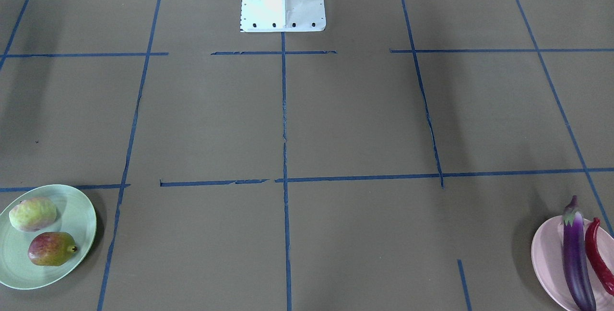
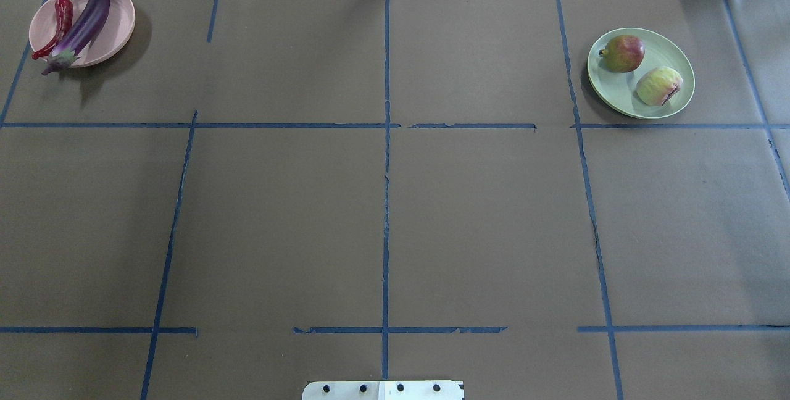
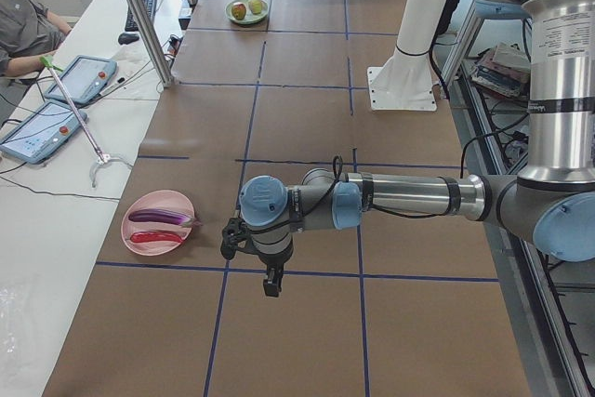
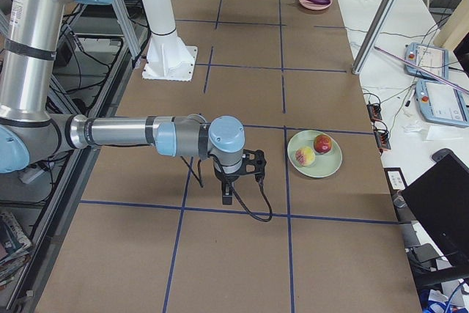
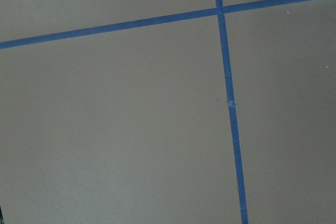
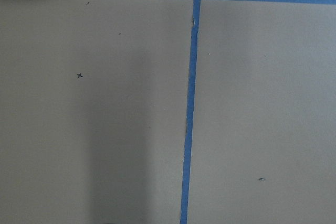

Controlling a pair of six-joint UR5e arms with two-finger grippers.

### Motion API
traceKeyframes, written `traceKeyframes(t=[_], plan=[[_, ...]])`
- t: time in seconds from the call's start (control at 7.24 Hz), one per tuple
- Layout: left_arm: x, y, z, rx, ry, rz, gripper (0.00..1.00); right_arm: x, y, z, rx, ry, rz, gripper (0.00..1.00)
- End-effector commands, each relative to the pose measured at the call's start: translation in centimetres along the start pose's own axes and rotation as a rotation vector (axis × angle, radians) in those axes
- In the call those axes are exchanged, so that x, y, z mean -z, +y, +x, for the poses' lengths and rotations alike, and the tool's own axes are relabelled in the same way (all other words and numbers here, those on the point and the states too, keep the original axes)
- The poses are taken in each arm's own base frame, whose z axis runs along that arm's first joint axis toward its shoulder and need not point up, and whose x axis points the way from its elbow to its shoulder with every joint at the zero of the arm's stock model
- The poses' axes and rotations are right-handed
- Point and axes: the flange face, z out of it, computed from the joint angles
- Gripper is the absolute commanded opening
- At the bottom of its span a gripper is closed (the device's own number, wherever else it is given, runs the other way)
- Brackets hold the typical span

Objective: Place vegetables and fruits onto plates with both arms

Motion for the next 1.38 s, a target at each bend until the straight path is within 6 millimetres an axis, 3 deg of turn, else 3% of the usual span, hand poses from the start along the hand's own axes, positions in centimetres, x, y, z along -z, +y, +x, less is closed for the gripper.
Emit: traceKeyframes(t=[0.0,0.41,0.55,0.69,1.24], plan=[[0.5,-0.3,0.8,-0.016,0.026,0.024,1.0,-0.1,0.0,0.1,0.001,0.008,0.0,1.0],[0.4,-0.2,0.5,-0.015,0.011,0.024,1.0,-0.2,0.0,0.2,0.002,0.007,0.001,1.0],[-0.6,1.4,0.0,-0.001,0.016,0.008,1.0,-0.2,0.0,0.2,-0.001,0.005,0.0,1.0],[-0.8,1.7,-0.1,0.0,0.021,0.004,1.0,-0.2,0.1,0.2,-0.008,0.004,-0.001,1.0],[-1.0,1.8,-0.2,0.005,0.022,0.001,1.0,-0.4,0.1,0.3,-0.009,0.005,-0.003,1.0]])
